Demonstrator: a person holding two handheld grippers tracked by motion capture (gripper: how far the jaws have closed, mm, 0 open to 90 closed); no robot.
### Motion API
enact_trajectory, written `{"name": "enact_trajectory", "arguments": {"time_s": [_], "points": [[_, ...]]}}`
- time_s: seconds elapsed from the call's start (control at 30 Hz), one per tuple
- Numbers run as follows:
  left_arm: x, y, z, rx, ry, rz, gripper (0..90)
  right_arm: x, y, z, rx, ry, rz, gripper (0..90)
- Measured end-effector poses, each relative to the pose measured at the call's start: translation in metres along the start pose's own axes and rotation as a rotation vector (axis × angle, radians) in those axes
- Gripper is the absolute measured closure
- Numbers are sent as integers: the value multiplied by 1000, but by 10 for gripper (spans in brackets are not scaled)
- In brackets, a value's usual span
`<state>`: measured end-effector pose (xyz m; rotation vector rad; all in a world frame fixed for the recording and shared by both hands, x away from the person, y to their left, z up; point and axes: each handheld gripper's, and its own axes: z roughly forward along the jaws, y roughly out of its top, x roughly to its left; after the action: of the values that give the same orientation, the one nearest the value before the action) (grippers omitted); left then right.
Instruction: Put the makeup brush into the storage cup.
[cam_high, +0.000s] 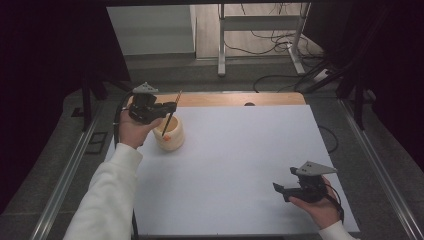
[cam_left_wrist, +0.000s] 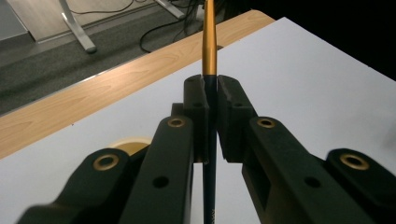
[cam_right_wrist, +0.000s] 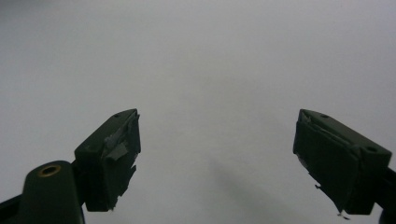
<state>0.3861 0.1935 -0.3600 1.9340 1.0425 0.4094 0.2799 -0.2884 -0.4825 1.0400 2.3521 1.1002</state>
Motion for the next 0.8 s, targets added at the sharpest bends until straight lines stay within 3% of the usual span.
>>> {"name": "enact_trajectory", "arguments": {"time_s": [0.8], "points": [[8,2,10,-21,41,-17,835,-1,-1,-1,-3,-2,5,153]]}}
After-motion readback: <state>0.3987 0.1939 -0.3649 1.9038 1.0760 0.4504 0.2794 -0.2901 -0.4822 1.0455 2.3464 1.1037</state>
